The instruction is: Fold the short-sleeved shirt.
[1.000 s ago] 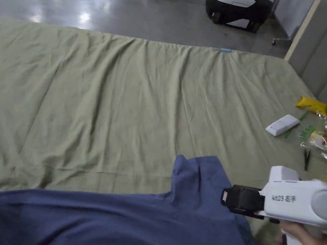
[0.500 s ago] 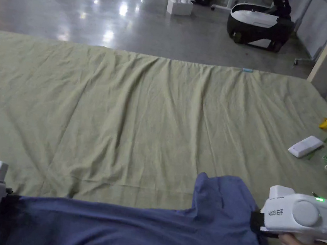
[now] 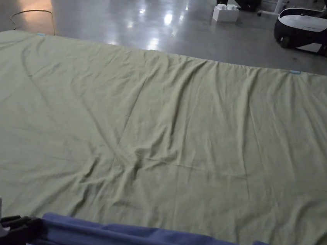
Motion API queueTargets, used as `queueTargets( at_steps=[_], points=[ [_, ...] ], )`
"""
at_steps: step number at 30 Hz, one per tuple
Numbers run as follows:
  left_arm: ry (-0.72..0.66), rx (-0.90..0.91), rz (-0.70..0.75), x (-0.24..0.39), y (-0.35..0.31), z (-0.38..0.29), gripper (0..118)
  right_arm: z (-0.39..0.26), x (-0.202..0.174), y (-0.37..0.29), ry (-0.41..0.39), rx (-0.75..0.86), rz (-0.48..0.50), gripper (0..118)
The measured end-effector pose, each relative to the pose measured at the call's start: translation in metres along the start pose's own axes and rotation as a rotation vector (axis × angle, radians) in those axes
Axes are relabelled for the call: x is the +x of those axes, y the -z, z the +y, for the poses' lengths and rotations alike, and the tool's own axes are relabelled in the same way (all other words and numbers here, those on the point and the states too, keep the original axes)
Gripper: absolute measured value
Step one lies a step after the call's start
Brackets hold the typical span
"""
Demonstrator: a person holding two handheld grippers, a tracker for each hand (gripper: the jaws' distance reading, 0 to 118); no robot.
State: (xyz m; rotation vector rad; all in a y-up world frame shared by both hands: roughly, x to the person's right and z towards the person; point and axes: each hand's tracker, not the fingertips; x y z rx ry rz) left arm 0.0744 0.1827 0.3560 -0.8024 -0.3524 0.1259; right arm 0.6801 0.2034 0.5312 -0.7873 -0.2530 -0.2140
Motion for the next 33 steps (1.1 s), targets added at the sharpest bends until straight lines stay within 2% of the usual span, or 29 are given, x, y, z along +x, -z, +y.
queueTargets(
  at_steps=[1,4,5,6,7,8,9,10,11,13,16,17,22,24,26,29,30,31,32,33],
  points=[
    [-0.005,-0.013,-0.002,-0.001,0.005,-0.008,8,-0.011,-0.001,0.002,0.004,-0.026,-0.032,2],
    [0.008,-0.028,0.006,-0.011,0.025,-0.022,8,-0.033,0.002,0.018,0.028,-0.068,-0.034,2],
    [0.012,-0.035,0.009,-0.012,0.029,-0.023,13,-0.039,0.001,0.022,0.043,-0.082,-0.030,2],
    [0.017,-0.042,0.016,-0.013,0.031,-0.024,33,-0.042,0.007,0.027,0.046,-0.088,-0.025,6],
    [0.019,-0.041,0.041,-0.009,0.029,-0.026,54,-0.046,0.007,0.029,0.040,-0.091,-0.027,21],
    [0.026,-0.033,0.070,-0.010,0.024,-0.024,74,-0.048,0.006,0.030,0.035,-0.092,-0.028,47],
    [0.030,-0.031,0.087,-0.011,0.018,-0.023,85,-0.046,0.005,0.027,0.020,-0.089,-0.048,74],
    [0.035,-0.028,0.106,-0.011,0.010,-0.019,85,-0.047,0.015,0.027,0.018,-0.081,-0.053,77],
    [0.051,0.086,0.078,-0.002,-0.013,-0.008,85,-0.043,0.018,0.019,0.016,-0.036,-0.057,75],
    [0.105,0.185,0.095,0.016,-0.049,0.010,85,-0.030,0.017,0.000,0.026,-0.011,-0.071,75],
    [0.211,0.348,0.164,0.052,-0.108,0.026,86,-0.012,-0.002,-0.048,0.026,0.167,-0.023,75],
    [0.213,0.433,0.123,0.067,-0.129,0.031,88,-0.006,-0.011,-0.063,0.019,0.236,-0.015,75],
    [0.313,0.712,0.133,0.121,-0.187,0.030,90,0.015,-0.060,-0.125,-0.052,0.546,0.042,77],
    [0.330,0.758,0.131,0.134,-0.191,0.027,90,0.021,-0.075,-0.138,-0.092,0.597,0.048,79],
    [0.352,0.726,0.147,0.149,-0.194,0.023,90,0.023,-0.091,-0.149,-0.163,0.651,0.070,79],
    [0.384,0.716,0.177,0.162,-0.192,0.016,86,0.020,-0.106,-0.160,-0.234,0.712,0.091,75],
    [0.385,0.718,0.181,0.165,-0.193,0.014,75,0.017,-0.109,-0.160,-0.222,0.699,0.096,66],
    [0.370,0.712,0.195,0.171,-0.197,0.014,54,0.015,-0.113,-0.162,-0.228,0.701,0.109,50],
    [0.362,0.701,0.203,0.174,-0.198,0.015,24,0.013,-0.117,-0.163,-0.234,0.695,0.112,28],
    [0.369,0.713,0.213,0.177,-0.198,0.012,5,0.011,-0.121,-0.164,-0.237,0.692,0.109,5]
  ],
)
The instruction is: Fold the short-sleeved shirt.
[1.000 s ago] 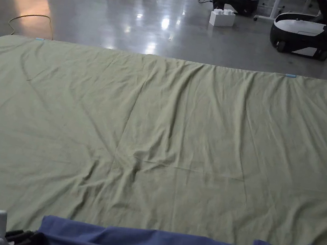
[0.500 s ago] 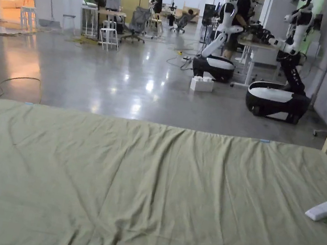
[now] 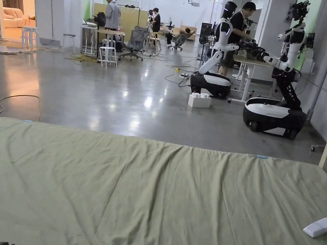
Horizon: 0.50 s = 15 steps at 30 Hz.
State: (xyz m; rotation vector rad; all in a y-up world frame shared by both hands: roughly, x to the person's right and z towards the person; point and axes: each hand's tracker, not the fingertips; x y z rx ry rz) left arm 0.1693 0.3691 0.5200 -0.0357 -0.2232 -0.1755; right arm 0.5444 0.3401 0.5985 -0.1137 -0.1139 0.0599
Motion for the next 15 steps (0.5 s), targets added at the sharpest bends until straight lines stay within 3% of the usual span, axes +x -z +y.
queueTargets(
  at_steps=[1,2,3,6,7,9,11,12,13,14,15],
  points=[
    [0.005,0.005,-0.003,0.001,-0.002,0.000,5,-0.002,-0.005,-0.001,-0.011,0.000,-0.016,4],
    [0.005,-0.010,-0.040,0.000,-0.001,0.006,3,0.001,-0.008,-0.003,-0.085,0.057,0.000,2],
    [-0.011,-0.033,-0.078,0.001,-0.001,0.006,0,-0.005,-0.009,0.000,-0.023,-0.027,0.045,0],
    [-0.037,-0.023,-0.107,0.001,-0.002,0.006,0,-0.004,-0.012,0.000,-0.060,0.006,0.020,0],
    [-0.029,-0.028,-0.102,0.002,-0.002,0.006,0,-0.007,-0.012,0.001,-0.013,-0.043,0.034,0],
    [-0.033,-0.027,-0.111,-0.001,-0.002,0.004,0,-0.005,-0.010,0.001,-0.023,-0.006,0.022,0],
    [-0.063,-0.044,-0.132,-0.008,0.002,0.002,0,-0.009,-0.005,0.004,0.054,-0.053,0.037,0],
    [-0.073,-0.050,-0.140,-0.014,0.006,0.003,1,-0.009,-0.004,0.004,0.041,-0.043,0.031,0],
    [-0.181,-0.176,-0.166,-0.028,0.020,0.001,4,-0.010,-0.003,0.005,0.047,-0.051,0.032,0],
    [-0.217,-0.214,-0.178,-0.037,0.029,-0.003,17,-0.013,-0.002,0.005,0.058,-0.065,0.037,0],
    [-0.246,-0.245,-0.188,-0.047,0.034,-0.017,47,-0.015,-0.001,0.004,0.063,-0.080,0.034,0]
  ],
)
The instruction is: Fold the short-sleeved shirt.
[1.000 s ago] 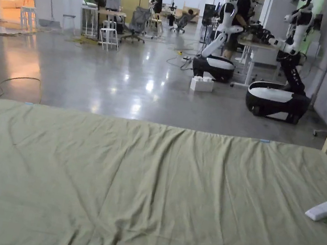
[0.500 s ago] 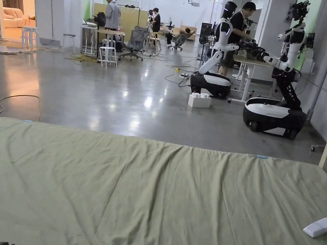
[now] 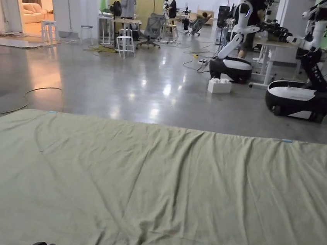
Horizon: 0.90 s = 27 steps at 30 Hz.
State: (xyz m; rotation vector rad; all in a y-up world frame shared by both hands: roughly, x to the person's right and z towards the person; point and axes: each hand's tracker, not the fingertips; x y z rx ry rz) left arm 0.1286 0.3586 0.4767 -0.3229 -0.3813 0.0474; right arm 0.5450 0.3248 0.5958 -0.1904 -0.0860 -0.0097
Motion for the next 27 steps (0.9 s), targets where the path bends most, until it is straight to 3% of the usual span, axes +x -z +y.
queueTargets(
  at_steps=[1,2,3,5,8,12,14,17,18,19,20,21,23,25,26,27],
  points=[
    [-0.124,-0.052,0.010,-0.025,0.011,-0.007,75,-0.002,0.001,0.001,0.001,-0.022,0.009,0],
    [-0.255,-0.123,-0.013,-0.047,0.025,-0.015,96,-0.007,0.002,0.001,0.008,-0.059,0.018,0],
    [-0.358,-0.180,-0.045,-0.067,0.041,-0.031,104,-0.011,0.002,0.000,0.009,-0.058,0.015,0],
    [-0.488,-0.258,-0.109,-0.108,0.075,-0.072,104,-0.021,0.003,-0.003,0.021,-0.089,0.017,0],
    [-0.670,-0.313,-0.029,-0.154,0.121,-0.120,103,-0.029,0.002,-0.006,0.021,-0.134,0.006,0],
    [-0.600,-0.499,0.019,-0.167,0.165,-0.162,101,-0.035,0.003,-0.006,0.029,-0.184,0.001,0],
    [-0.750,-0.512,-0.125,-0.174,0.183,-0.179,100,-0.037,0.002,-0.006,0.038,-0.210,0.000,0],
    [-0.931,-0.509,-0.247,-0.176,0.196,-0.197,91,-0.039,-0.001,-0.005,0.032,-0.235,-0.003,0],
    [-0.944,-0.489,-0.255,-0.175,0.196,-0.197,81,-0.040,-0.002,-0.005,0.029,-0.241,-0.004,0],
    [-0.952,-0.486,-0.236,-0.178,0.198,-0.197,62,-0.040,-0.003,-0.004,0.027,-0.248,-0.004,0],
    [-1.002,-0.512,-0.269,-0.180,0.203,-0.199,33,-0.040,-0.004,-0.003,0.023,-0.254,-0.001,0],
    [-1.029,-0.530,-0.278,-0.179,0.207,-0.202,16,-0.041,-0.005,-0.003,0.020,-0.255,0.001,0],
    [-0.991,-0.587,-0.221,-0.177,0.210,-0.201,16,-0.041,-0.008,-0.001,0.013,-0.263,0.003,0],
    [-0.992,-0.563,-0.219,-0.173,0.203,-0.195,14,-0.041,-0.009,0.001,0.009,-0.267,0.003,0],
    [-0.963,-0.515,-0.115,-0.176,0.200,-0.188,13,-0.041,-0.009,0.001,0.009,-0.268,0.003,0],
    [-0.963,-0.503,-0.127,-0.178,0.198,-0.185,13,-0.041,-0.008,0.000,0.010,-0.267,0.003,0]
  ],
)
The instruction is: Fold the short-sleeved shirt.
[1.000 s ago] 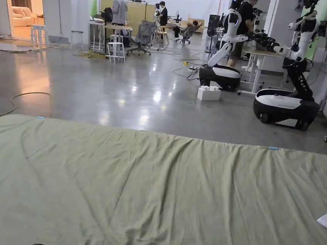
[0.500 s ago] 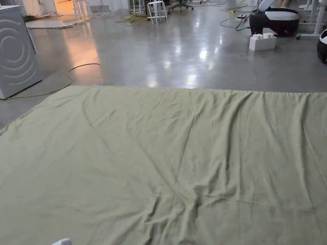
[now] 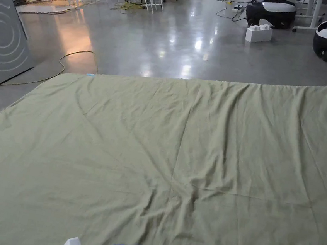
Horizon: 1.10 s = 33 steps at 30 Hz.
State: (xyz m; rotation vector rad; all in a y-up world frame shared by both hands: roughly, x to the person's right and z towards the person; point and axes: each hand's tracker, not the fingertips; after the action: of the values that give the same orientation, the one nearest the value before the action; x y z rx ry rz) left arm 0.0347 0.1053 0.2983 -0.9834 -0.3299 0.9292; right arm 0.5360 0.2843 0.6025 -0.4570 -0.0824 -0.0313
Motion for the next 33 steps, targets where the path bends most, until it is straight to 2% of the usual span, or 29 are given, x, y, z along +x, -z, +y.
queueTargets(
  at_steps=[3,7,11,14,15,16,17,19,20,23,26,27,28,30,31,33],
  points=[
    [0.059,0.058,-0.029,0.010,-0.025,0.014,13,0.000,0.004,0.000,0.014,0.003,0.010,0],
    [0.111,0.224,0.022,0.021,-0.078,0.042,13,-0.003,0.012,0.000,0.018,0.005,0.010,0],
    [0.381,0.293,0.291,0.058,-0.111,0.054,13,-0.012,0.023,0.003,0.067,0.002,0.024,0],
    [0.550,0.286,0.401,0.093,-0.102,0.032,13,-0.017,0.028,0.005,0.104,-0.008,0.025,0],
    [0.599,0.287,0.439,0.103,-0.097,0.021,13,-0.018,0.028,0.005,0.112,-0.007,0.022,0],
    [0.562,0.227,0.212,0.122,-0.077,0.001,13,-0.018,0.029,0.005,0.121,-0.007,0.021,0],
    [0.429,0.176,0.157,0.133,-0.058,-0.018,13,-0.018,0.029,0.004,0.127,-0.003,0.023,0],
    [0.478,0.130,0.133,0.154,-0.018,-0.054,13,-0.018,0.028,0.000,0.135,0.007,0.019,0],
    [0.507,0.051,0.123,0.164,0.009,-0.072,13,-0.018,0.028,-0.003,0.135,0.010,0.018,0],
    [0.585,-0.066,0.201,0.168,0.080,-0.125,13,-0.021,0.030,-0.014,0.126,0.017,-0.002,0],
    [0.659,-0.145,0.366,0.165,0.130,-0.152,14,-0.027,0.036,-0.025,0.130,-0.004,-0.028,0],
    [0.663,-0.157,0.387,0.163,0.135,-0.157,24,-0.029,0.037,-0.028,0.128,-0.009,-0.040,0],
    [0.650,-0.123,0.328,0.167,0.132,-0.157,42,-0.031,0.039,-0.029,0.127,-0.016,-0.045,0],
    [0.647,-0.114,0.198,0.174,0.110,-0.144,86,-0.035,0.043,-0.031,0.133,-0.028,-0.051,0],
    [0.558,-0.125,0.045,0.180,0.097,-0.140,89,-0.036,0.044,-0.030,0.138,-0.031,-0.054,0],
    [0.501,-0.033,-0.056,0.188,0.061,-0.123,88,-0.038,0.045,-0.029,0.146,-0.035,-0.046,0]
  ],
)
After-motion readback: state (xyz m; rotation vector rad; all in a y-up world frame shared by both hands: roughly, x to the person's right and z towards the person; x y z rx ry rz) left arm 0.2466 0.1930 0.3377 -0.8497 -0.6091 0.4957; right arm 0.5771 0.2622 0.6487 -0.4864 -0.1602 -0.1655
